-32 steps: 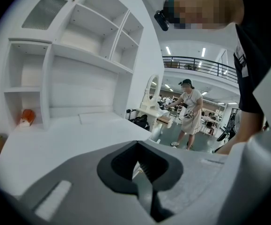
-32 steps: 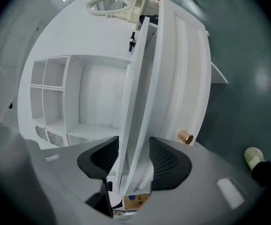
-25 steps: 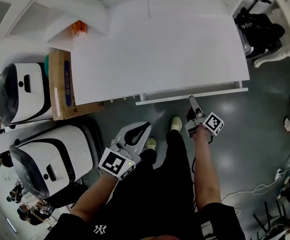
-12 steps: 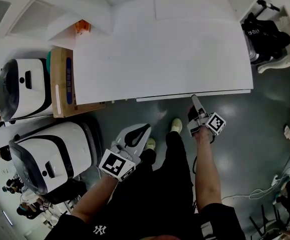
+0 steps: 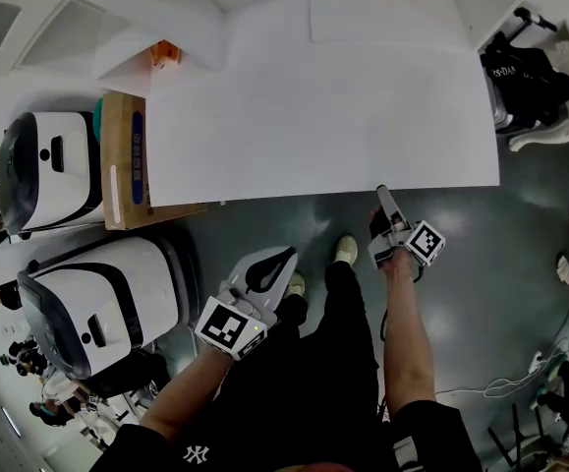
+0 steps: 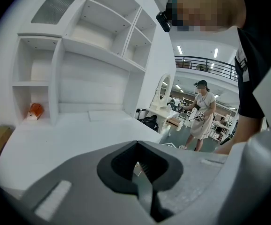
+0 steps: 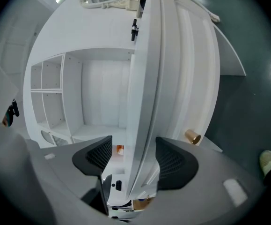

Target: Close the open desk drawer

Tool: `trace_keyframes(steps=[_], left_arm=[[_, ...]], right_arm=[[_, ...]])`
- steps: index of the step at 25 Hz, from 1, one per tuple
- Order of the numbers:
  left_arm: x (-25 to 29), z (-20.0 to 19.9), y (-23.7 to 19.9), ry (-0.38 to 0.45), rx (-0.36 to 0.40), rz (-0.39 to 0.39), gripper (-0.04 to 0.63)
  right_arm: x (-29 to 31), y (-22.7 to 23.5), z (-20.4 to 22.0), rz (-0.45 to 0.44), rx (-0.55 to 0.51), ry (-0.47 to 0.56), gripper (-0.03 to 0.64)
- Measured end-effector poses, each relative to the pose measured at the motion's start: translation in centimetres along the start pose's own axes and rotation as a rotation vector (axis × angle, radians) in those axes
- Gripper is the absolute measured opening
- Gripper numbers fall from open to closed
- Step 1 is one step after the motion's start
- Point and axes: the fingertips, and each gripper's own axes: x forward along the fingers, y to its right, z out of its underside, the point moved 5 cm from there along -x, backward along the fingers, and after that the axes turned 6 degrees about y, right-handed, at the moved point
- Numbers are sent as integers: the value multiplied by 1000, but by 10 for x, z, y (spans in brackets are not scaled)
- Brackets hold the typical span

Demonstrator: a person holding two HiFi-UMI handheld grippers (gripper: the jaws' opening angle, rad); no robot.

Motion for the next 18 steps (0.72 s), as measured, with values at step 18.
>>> trace_keyframes(steps=[18], left_arm=[[-12,3,0,60,-2,16,0]], right_arm=[[-17,-22,25,-56,-79,-113,176]])
